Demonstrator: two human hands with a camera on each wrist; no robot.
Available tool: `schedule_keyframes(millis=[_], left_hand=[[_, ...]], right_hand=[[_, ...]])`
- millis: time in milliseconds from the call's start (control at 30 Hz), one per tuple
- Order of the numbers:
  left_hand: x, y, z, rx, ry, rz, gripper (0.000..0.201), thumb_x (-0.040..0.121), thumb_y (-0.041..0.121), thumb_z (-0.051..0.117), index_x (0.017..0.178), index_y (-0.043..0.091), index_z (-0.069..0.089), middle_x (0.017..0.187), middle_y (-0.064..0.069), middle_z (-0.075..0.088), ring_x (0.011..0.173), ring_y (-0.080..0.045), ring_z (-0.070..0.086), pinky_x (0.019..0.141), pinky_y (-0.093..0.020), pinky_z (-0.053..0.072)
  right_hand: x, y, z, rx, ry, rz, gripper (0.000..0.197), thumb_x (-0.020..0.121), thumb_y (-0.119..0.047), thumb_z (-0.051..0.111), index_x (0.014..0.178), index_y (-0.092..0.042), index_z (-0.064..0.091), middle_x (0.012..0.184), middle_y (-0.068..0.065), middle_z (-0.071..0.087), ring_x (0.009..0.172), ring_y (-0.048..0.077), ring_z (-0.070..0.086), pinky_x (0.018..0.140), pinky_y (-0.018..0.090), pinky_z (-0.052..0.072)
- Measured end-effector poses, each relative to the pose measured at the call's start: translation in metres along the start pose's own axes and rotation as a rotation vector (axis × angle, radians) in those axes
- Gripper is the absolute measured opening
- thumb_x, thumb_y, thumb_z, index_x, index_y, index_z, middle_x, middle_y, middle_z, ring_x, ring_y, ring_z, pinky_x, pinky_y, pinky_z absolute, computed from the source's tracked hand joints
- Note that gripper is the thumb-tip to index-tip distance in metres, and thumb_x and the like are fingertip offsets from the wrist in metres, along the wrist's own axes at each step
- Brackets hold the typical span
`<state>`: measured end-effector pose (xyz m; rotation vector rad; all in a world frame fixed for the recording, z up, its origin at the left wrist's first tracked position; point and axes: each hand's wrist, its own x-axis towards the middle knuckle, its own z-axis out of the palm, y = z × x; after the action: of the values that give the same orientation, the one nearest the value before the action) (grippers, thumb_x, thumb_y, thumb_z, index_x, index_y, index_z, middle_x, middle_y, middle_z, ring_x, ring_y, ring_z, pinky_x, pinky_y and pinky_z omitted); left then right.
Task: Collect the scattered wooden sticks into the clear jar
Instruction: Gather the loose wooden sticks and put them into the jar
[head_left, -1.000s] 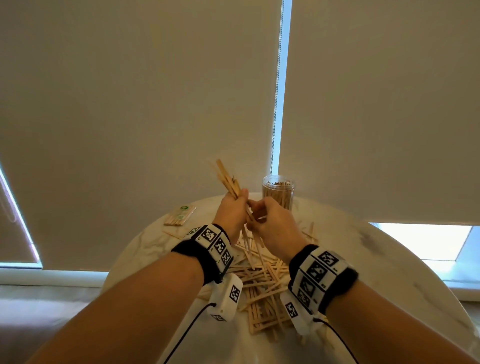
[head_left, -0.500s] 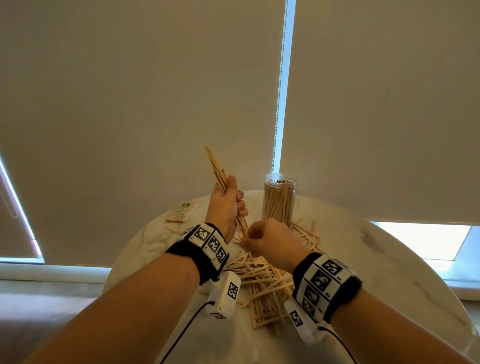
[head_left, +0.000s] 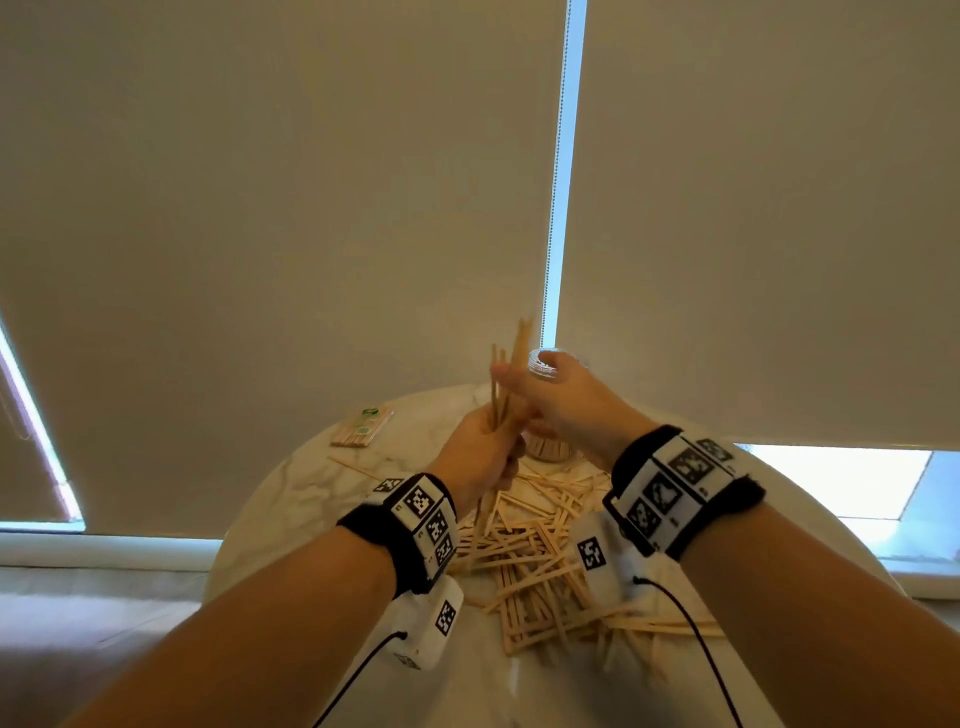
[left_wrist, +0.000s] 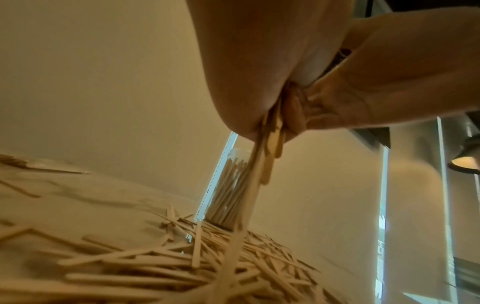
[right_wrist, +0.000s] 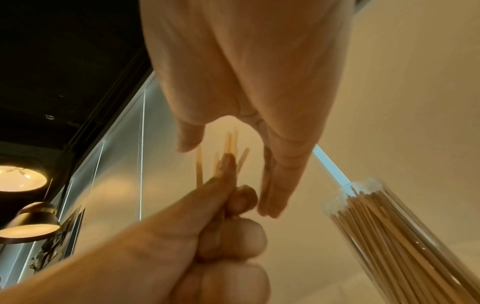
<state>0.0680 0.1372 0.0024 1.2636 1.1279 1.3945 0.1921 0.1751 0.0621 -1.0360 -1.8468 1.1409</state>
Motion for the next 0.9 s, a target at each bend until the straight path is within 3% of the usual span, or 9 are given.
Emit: schedule_keyframes(millis=[100, 167, 267, 333, 467, 567, 700, 800, 900], left_hand=[[-0.006, -0.002, 0.012, 0.066, -0.112, -0.019, 0.035, 0.097, 0.047, 0.058, 0.082, 0.018, 0.044, 0.057, 0.007, 0.036, 0.046, -0.01, 0.026, 0.042, -0.023, 0.025], [-0.006, 0.0, 0.016, 0.086, -0.12, -0.036, 0.036, 0.098, 0.045, 0.057, 0.079, 0.018, 0.041, 0.057, 0.006, 0.034, 0.047, -0.011, 0.024, 0.043, -0.023, 0.024], [-0.006, 0.003, 0.017, 0.12, -0.108, -0.036, 0.039, 0.097, 0.048, 0.057, 0.078, 0.018, 0.042, 0.056, 0.006, 0.036, 0.045, -0.01, 0.026, 0.042, -0.022, 0.026], [-0.006, 0.004, 0.019, 0.133, -0.116, -0.027, 0.04, 0.097, 0.05, 0.057, 0.078, 0.018, 0.042, 0.056, 0.006, 0.038, 0.044, -0.01, 0.027, 0.041, -0.022, 0.028], [-0.004, 0.008, 0.022, 0.113, -0.086, -0.05, 0.033, 0.101, 0.035, 0.058, 0.078, 0.015, 0.043, 0.056, 0.003, 0.038, 0.045, -0.012, 0.028, 0.043, -0.024, 0.026], [-0.001, 0.006, 0.021, 0.113, -0.066, -0.032, 0.033, 0.1, 0.033, 0.059, 0.077, 0.016, 0.043, 0.055, 0.004, 0.038, 0.045, -0.012, 0.028, 0.043, -0.025, 0.025], [-0.003, 0.006, 0.023, 0.089, -0.079, -0.034, 0.035, 0.102, 0.029, 0.056, 0.073, 0.015, 0.042, 0.053, 0.005, 0.037, 0.043, -0.011, 0.027, 0.042, -0.025, 0.026], [-0.002, 0.012, 0.019, -0.012, -0.02, 0.013, 0.034, 0.103, 0.036, 0.052, 0.078, 0.014, 0.044, 0.056, 0.003, 0.036, 0.045, -0.011, 0.028, 0.046, -0.026, 0.026], [0.007, 0.023, 0.007, -0.158, 0.149, 0.076, 0.034, 0.102, 0.043, 0.052, 0.08, 0.017, 0.045, 0.059, 0.004, 0.034, 0.048, -0.011, 0.03, 0.046, -0.024, 0.032]], right_hand=[[0.001, -0.003, -0.009, 0.116, 0.005, -0.098, 0.062, 0.088, -0.022, 0.078, 0.139, -0.015, 0.043, 0.102, 0.01, 0.076, 0.091, 0.021, 0.075, 0.076, 0.032, 0.059], [-0.003, -0.004, -0.012, 0.098, -0.008, -0.15, 0.047, 0.093, -0.006, 0.069, 0.133, -0.014, 0.047, 0.097, 0.011, 0.076, 0.089, 0.021, 0.076, 0.068, 0.024, 0.058], [-0.005, -0.007, -0.016, 0.098, 0.02, -0.201, 0.07, 0.091, 0.001, 0.069, 0.144, -0.026, 0.032, 0.108, 0.012, 0.068, 0.09, 0.028, 0.075, 0.061, 0.025, 0.058], [-0.004, -0.01, -0.02, 0.001, 0.104, -0.251, 0.076, 0.091, -0.002, 0.068, 0.146, -0.037, 0.028, 0.111, 0.005, 0.061, 0.084, 0.024, 0.075, 0.065, 0.033, 0.063], [-0.005, -0.017, -0.018, -0.469, 0.132, -0.29, 0.017, 0.102, -0.031, 0.05, 0.111, -0.022, 0.061, 0.095, -0.008, 0.071, 0.084, 0.01, 0.07, 0.081, 0.035, 0.06], [-0.004, -0.022, -0.017, -0.63, 0.172, -0.29, 0.037, 0.105, -0.041, 0.038, 0.099, -0.017, 0.065, 0.09, -0.002, 0.07, 0.083, 0.016, 0.066, 0.077, 0.034, 0.055], [-0.006, -0.018, -0.016, -0.652, 0.032, -0.224, 0.039, 0.106, -0.043, 0.036, 0.109, -0.017, 0.065, 0.103, -0.003, 0.069, 0.098, 0.018, 0.065, 0.089, 0.036, 0.052], [-0.014, -0.011, -0.013, -0.415, 0.006, -0.162, 0.055, 0.103, -0.055, 0.037, 0.146, -0.022, 0.043, 0.127, -0.007, 0.056, 0.12, 0.015, 0.054, 0.097, 0.03, 0.041], [-0.025, 0.006, -0.011, -0.278, -0.002, -0.077, 0.074, 0.093, -0.064, 0.05, 0.151, -0.022, 0.032, 0.131, 0.002, 0.062, 0.114, 0.02, 0.064, 0.098, 0.039, 0.052]])
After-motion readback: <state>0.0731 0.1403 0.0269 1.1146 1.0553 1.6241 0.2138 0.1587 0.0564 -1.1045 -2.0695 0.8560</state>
